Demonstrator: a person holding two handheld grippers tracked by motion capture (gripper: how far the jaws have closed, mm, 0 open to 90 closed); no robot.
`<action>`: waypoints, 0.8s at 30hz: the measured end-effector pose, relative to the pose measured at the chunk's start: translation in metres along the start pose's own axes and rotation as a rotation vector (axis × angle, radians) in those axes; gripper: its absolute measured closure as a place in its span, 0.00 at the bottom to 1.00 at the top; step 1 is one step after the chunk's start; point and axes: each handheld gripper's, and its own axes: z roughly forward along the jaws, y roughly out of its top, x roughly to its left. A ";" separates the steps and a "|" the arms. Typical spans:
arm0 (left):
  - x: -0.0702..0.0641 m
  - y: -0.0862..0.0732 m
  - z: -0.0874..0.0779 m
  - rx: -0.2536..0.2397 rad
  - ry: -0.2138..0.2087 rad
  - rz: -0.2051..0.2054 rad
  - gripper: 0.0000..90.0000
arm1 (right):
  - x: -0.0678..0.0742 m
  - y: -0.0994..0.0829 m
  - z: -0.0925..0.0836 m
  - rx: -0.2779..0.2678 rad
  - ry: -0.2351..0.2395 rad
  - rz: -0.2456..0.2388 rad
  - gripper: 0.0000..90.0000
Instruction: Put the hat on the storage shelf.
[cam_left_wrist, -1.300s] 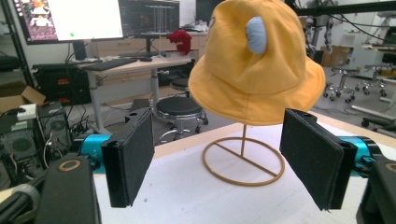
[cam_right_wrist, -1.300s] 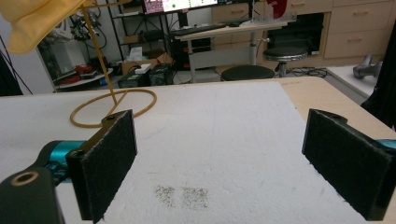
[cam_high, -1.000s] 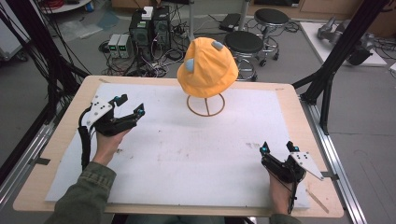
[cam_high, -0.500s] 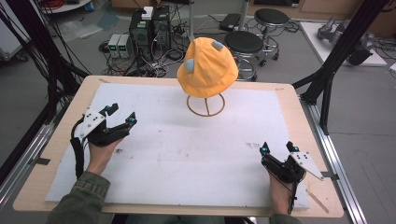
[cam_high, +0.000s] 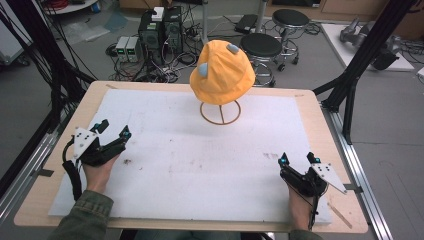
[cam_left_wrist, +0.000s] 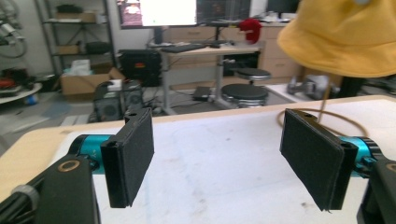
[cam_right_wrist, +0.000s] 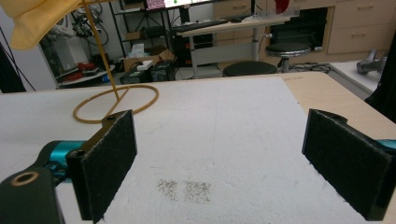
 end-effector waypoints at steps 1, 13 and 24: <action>0.003 -0.002 -0.003 -0.003 0.016 -0.004 0.29 | 0.000 0.000 0.000 0.001 0.000 0.000 0.10; 0.028 -0.016 -0.026 0.001 0.176 -0.110 0.29 | 0.001 0.000 -0.001 0.003 0.016 0.001 0.10; 0.033 -0.024 -0.034 0.029 0.182 -0.150 0.29 | 0.002 -0.001 0.000 0.015 0.031 -0.011 0.10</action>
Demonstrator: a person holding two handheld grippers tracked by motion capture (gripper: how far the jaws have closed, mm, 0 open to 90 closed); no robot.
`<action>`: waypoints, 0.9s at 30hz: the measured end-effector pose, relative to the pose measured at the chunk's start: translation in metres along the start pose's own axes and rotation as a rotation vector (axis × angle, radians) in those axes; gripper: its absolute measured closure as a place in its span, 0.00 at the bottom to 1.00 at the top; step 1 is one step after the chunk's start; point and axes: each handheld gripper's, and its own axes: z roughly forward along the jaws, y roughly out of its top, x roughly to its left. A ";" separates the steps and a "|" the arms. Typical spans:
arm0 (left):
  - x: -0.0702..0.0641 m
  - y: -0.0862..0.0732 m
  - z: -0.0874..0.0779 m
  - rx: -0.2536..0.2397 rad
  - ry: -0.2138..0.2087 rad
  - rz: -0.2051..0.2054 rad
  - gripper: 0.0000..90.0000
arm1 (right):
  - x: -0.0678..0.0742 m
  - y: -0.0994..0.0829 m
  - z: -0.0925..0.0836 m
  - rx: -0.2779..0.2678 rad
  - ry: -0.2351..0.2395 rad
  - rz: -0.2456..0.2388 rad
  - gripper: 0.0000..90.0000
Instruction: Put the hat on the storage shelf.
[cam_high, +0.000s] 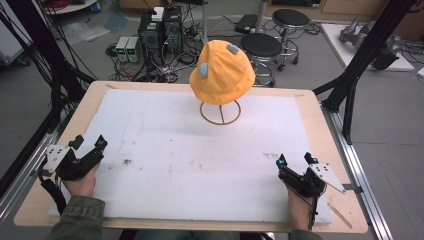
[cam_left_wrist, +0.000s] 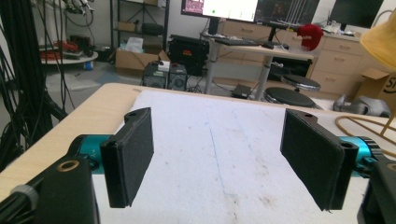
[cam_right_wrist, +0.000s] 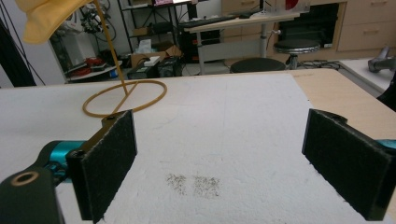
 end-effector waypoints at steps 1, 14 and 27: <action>-0.001 -0.001 0.001 0.006 0.003 0.004 0.29 | 0.000 0.000 0.000 0.001 0.001 0.004 0.10; 0.001 -0.007 0.008 0.050 -0.003 -0.026 0.29 | 0.000 -0.001 0.002 0.016 0.005 0.004 0.10; 0.000 -0.011 0.013 0.089 -0.018 -0.040 0.29 | -0.001 -0.002 0.002 0.022 0.007 -0.009 0.10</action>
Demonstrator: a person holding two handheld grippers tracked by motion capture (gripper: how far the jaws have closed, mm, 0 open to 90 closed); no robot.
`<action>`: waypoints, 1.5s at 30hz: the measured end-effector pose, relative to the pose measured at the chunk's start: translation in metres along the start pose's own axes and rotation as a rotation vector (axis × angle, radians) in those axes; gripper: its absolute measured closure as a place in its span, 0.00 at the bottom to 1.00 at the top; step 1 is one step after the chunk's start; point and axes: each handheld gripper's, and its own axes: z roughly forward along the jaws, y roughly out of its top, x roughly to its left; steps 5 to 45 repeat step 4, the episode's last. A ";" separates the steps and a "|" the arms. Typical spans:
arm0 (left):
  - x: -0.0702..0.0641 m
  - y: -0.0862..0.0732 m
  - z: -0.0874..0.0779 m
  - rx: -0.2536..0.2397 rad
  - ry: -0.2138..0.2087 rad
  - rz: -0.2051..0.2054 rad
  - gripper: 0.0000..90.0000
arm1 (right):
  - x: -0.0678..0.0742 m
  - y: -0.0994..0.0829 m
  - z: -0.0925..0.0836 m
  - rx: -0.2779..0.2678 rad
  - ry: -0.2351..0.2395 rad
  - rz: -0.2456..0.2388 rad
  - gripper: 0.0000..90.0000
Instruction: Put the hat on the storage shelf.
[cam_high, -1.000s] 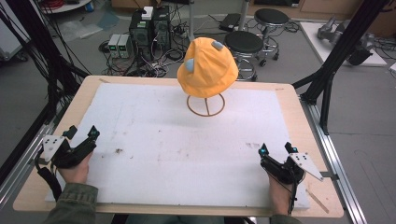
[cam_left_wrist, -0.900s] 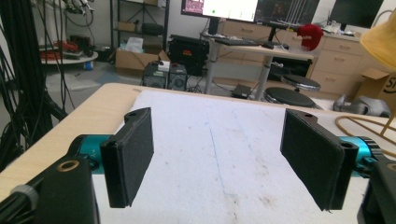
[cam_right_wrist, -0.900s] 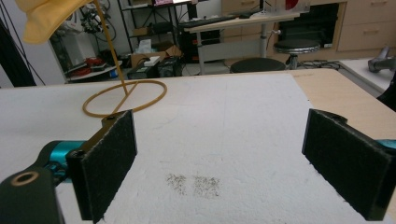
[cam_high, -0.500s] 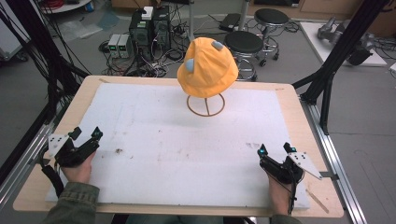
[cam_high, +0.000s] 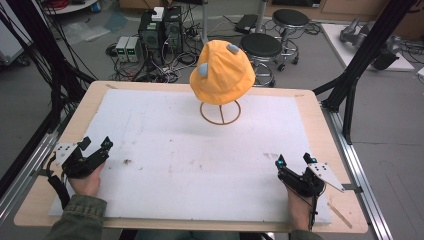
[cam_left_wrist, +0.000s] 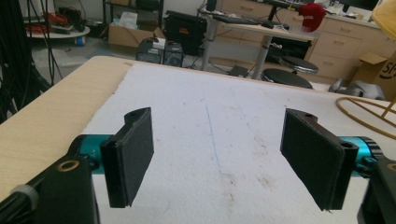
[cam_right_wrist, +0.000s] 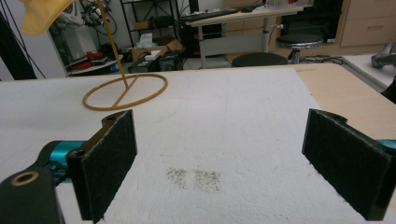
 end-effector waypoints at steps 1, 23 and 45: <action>0.000 0.000 0.000 0.005 -0.005 -0.007 0.29 | 0.000 0.000 0.000 0.000 0.000 -0.001 0.10; 0.002 -0.001 0.001 0.050 -0.035 -0.036 0.29 | 0.000 0.000 0.000 0.002 -0.003 -0.002 0.10; 0.002 -0.001 0.001 0.050 -0.035 -0.036 0.29 | 0.000 0.000 0.000 0.002 -0.003 -0.002 0.10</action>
